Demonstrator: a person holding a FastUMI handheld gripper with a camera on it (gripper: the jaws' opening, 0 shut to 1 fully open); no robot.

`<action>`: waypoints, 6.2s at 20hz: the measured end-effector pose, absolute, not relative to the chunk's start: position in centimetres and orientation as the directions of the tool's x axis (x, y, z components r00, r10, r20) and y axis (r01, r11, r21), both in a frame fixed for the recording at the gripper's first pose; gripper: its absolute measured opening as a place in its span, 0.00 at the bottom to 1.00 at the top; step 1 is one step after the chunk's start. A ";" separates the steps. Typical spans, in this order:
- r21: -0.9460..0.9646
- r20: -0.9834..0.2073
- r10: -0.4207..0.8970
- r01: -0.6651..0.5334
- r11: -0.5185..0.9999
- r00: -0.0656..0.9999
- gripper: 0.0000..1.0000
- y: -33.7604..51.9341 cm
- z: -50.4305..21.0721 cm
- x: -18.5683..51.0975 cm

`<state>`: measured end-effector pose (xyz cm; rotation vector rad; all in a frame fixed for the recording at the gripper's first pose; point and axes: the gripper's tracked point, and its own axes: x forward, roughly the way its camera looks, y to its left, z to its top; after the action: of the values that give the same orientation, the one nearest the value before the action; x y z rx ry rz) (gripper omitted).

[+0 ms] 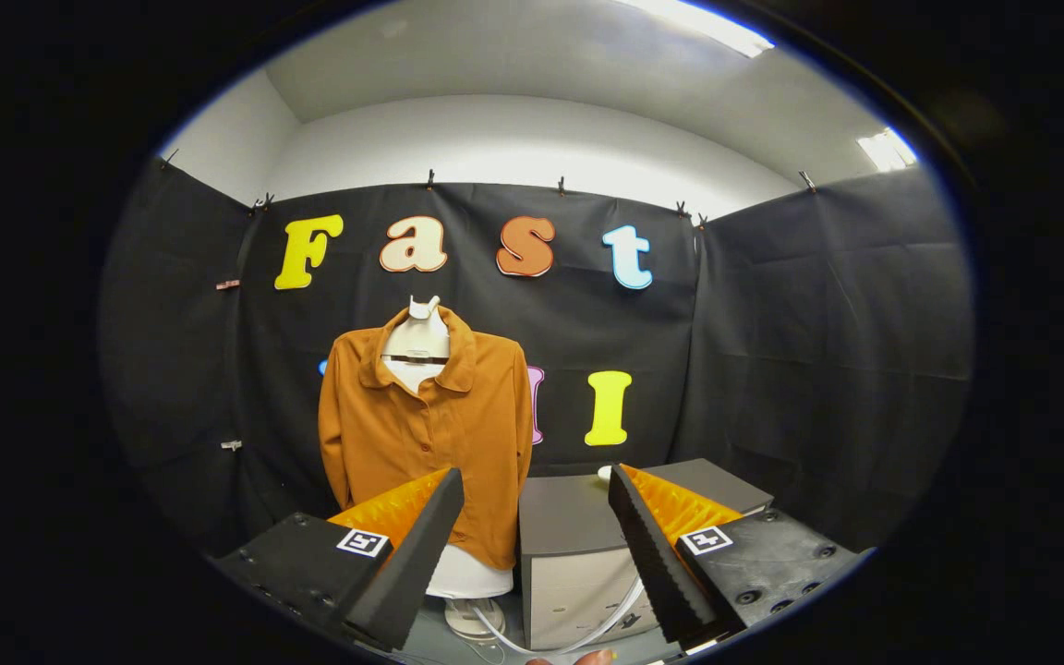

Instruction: Iron the clothes twice with a garment steamer, once on the left side and once on the right side.

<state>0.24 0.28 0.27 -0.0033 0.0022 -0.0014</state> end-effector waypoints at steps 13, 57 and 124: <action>0.000 -0.203 -0.084 0.086 0.996 0.975 0.99 -9.9 -4.8 10.4; 0.051 -0.233 -0.022 0.034 0.998 0.972 0.23 -8.7 -15.7 19.3; -0.042 -0.698 0.017 -0.065 0.997 0.716 0.24 10.0 -46.1 17.7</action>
<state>17.69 10.02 -46.07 -0.0647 0.7720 0.0457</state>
